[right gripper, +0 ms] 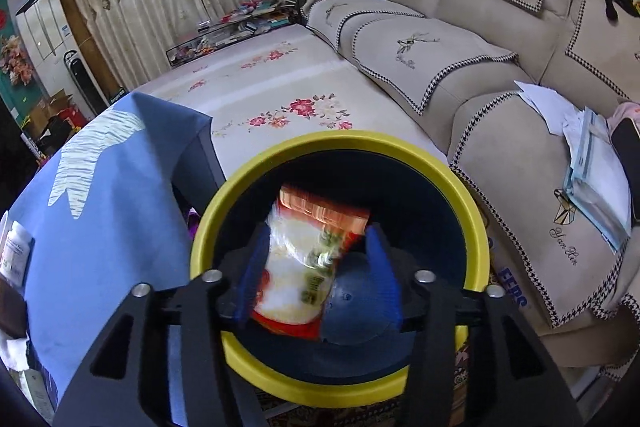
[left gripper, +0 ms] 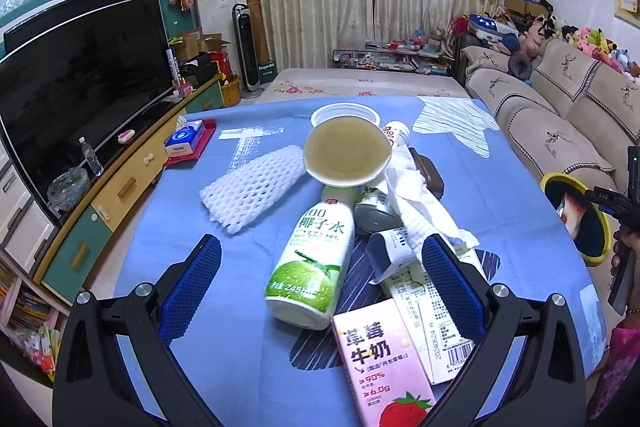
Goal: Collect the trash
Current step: 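Carry the wrapper with the right gripper over the yellow bin and release, then grasp the white paper cup with the left gripper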
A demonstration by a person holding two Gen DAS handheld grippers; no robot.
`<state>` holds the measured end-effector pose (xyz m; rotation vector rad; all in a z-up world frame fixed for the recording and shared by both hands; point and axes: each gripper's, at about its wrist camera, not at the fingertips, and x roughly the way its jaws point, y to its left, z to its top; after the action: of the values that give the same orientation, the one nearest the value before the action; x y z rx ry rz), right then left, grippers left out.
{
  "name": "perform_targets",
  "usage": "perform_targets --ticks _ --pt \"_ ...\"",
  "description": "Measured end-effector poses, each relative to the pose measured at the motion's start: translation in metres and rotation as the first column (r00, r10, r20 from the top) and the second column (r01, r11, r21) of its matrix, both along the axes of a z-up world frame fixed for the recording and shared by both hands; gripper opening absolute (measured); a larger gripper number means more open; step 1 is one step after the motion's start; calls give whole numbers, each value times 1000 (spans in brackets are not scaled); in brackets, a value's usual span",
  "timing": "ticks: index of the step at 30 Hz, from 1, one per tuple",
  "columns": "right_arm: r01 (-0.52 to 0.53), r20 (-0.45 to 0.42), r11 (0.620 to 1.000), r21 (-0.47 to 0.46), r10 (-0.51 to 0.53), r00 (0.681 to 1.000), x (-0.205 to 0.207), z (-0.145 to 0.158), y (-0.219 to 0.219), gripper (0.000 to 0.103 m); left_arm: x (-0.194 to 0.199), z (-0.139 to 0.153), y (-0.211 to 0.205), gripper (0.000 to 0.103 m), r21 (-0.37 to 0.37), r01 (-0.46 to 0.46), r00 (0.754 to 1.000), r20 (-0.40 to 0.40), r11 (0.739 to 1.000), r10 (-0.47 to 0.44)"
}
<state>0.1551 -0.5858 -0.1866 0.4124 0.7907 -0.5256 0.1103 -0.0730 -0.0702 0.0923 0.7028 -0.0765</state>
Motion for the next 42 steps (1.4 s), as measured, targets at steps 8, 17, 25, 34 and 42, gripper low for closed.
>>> perform_targets --ticks 8,17,25,34,42 --pt "-8 16 1000 12 8 1000 -5 3 4 58 10 -5 -8 99 5 10 1000 -10 1000 -10" --pt "-52 63 998 39 50 997 -17 11 26 60 29 -6 -18 99 28 34 999 -19 999 -34" --pt "-89 74 996 13 88 993 -20 20 43 63 83 5 -25 90 -35 43 997 -59 998 -45" --pt "-106 70 994 35 104 992 -18 13 47 63 136 8 -35 69 -71 52 985 -158 996 -63" --pt "-112 71 993 43 109 992 -17 12 45 63 158 -13 -41 50 -66 33 975 -218 997 -47"
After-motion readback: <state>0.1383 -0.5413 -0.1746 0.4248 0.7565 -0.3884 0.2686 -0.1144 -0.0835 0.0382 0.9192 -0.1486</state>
